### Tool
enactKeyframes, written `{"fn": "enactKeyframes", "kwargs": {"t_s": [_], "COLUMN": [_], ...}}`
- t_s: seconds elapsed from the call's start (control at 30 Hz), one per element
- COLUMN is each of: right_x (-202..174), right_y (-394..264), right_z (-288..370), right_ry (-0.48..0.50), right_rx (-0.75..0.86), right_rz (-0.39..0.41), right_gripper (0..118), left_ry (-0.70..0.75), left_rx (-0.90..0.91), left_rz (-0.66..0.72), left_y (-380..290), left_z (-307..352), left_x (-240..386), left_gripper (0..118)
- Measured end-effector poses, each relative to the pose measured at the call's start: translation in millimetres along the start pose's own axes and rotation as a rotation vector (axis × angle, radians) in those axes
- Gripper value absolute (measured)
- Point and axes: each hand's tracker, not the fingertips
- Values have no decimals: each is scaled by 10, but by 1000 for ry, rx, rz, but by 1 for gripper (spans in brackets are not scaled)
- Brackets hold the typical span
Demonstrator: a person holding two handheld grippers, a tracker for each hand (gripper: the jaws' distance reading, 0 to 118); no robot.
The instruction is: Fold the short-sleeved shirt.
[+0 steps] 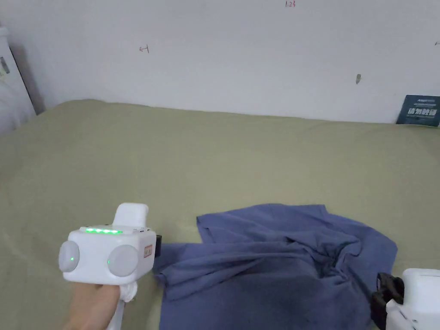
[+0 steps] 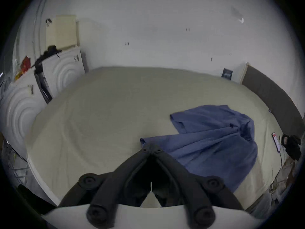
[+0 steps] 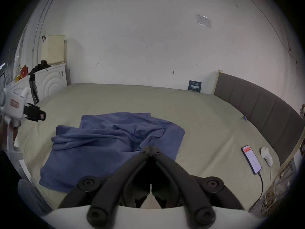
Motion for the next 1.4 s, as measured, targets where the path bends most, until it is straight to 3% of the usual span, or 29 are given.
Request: {"fn": "enactKeyframes", "kwargs": {"t_s": [0.13, 0.17, 0.2, 0.23, 0.27, 0.33, 0.4, 0.47, 0.5, 0.53, 0.67, 0.8, 1.03, 1.07, 1.1, 1.13, 1.17, 1.2, 1.27, 1.33, 1.37, 1.4], "right_x": [30, 51, 69, 82, 95, 105, 121, 147, 169, 202, 441, 790, 1252, 1309, 1301, 1306, 1301, 1330, 1110, 1077, 1151, 1148], "right_y": [-45, -60, -75, -92, -108, -138, -165, -184, -186, -181, -21, 312, 556, 535, 533, 508, 453, 494, 449, 400, 232, 272], "right_z": [-160, -195, -223, -257, -286, -336, -371, -409, -429, -458, -694, -1183, -2265, -2354, -2366, -2446, -2535, -2527, -2343, -2254, -2592, -2554], "right_ry": [-21, -23, -22, -28, -30, -38, -43, -46, -51, -54, -24, -37, 3, 48, 53, 49, 43, 72, -9, 7, -6, -4], "right_rx": [-38, -45, -49, -59, -65, -79, -86, -98, -103, -106, -166, -203, -386, -404, -417, -459, -522, -423, -536, -528, -510, -502], "right_rz": [12, 13, 12, 11, 9, 14, 20, 17, 21, 22, -58, -88, -75, -104, -121, -138, -137, -176, -42, -51, -86, -119], "right_gripper": [0, 0, 0, 0, 0, 0, 0, 0, 0, 0, 0, 0, 0, 11, 52, 103, 115, 105, 85, 79, 65, 36], "left_ry": [-31, -17, 14, -13, -11, 94, 65, 32, -25, 11, -55, -90, -107, -103, -104, -106, -105, -105, -104, -102, -100, -99], "left_rx": [-128, -122, -155, -165, -231, -161, -223, -257, -239, -219, -224, -241, -239, -230, -230, -230, -228, -227, -225, -224, -222, -220], "left_rz": [-26, -10, -26, -34, -39, -75, -77, -50, -10, -31, -90, -41, -27, -29, -26, -21, -18, -15, -14, -12, -8, -5], "left_y": [68, 82, 94, 97, 85, 102, 116, 112, 130, 66, 56, 5, 2, -26, -36, -42, -39, -36, -44, -45, -50, -55], "left_z": [-549, -616, -676, -727, -806, -822, -946, -931, -851, -601, -573, -745, -885, -859, -879, -901, -901, -884, -891, -901, -904, -905], "left_x": [14, 27, 45, 38, 43, 120, 56, 76, 99, 208, 295, 201, 125, 159, 159, 159, 162, 170, 182, 177, 177, 178], "left_gripper": [0, 10, 45, 95, 118, 110, 101, 70, 41, 1, 1, 1, 1, 1, 1, 1, 1, 1, 1, 1, 1, 1]}}
